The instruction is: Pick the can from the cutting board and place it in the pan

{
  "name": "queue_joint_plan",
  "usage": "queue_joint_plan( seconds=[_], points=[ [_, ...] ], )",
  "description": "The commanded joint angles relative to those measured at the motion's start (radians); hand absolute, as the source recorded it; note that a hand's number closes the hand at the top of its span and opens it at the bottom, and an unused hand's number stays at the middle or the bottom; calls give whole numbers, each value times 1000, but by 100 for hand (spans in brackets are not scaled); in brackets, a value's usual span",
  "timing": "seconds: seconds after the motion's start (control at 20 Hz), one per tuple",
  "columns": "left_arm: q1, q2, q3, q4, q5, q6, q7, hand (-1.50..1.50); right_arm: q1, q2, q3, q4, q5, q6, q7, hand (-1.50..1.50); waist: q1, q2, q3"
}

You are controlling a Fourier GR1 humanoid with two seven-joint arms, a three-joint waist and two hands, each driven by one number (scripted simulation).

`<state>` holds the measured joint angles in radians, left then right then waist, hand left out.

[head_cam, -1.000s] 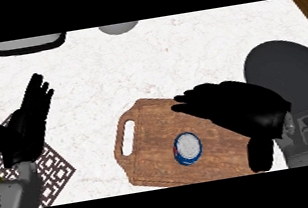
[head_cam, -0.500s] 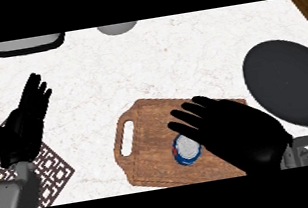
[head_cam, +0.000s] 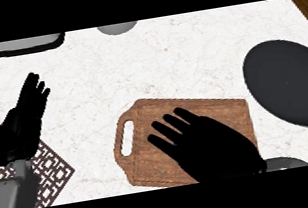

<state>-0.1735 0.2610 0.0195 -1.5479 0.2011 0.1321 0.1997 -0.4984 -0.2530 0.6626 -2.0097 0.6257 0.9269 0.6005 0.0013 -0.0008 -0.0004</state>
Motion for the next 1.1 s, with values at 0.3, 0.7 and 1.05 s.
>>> queue_joint_plan(
  seconds=[0.3,0.7,1.05],
  points=[
    [11,-28,33,7,-8,-26,-23,0,26,59,22,86,138,49,19,-150,-1,1,0],
    [-6,-48,21,-56,-49,-8,44,0,79,15,54,168,259,-57,-155,-150,-1,0,1],
    [55,-58,28,-94,-50,-46,49,0,8,106,18,352,335,-70,-238,-150,4,1,0]
  ],
)
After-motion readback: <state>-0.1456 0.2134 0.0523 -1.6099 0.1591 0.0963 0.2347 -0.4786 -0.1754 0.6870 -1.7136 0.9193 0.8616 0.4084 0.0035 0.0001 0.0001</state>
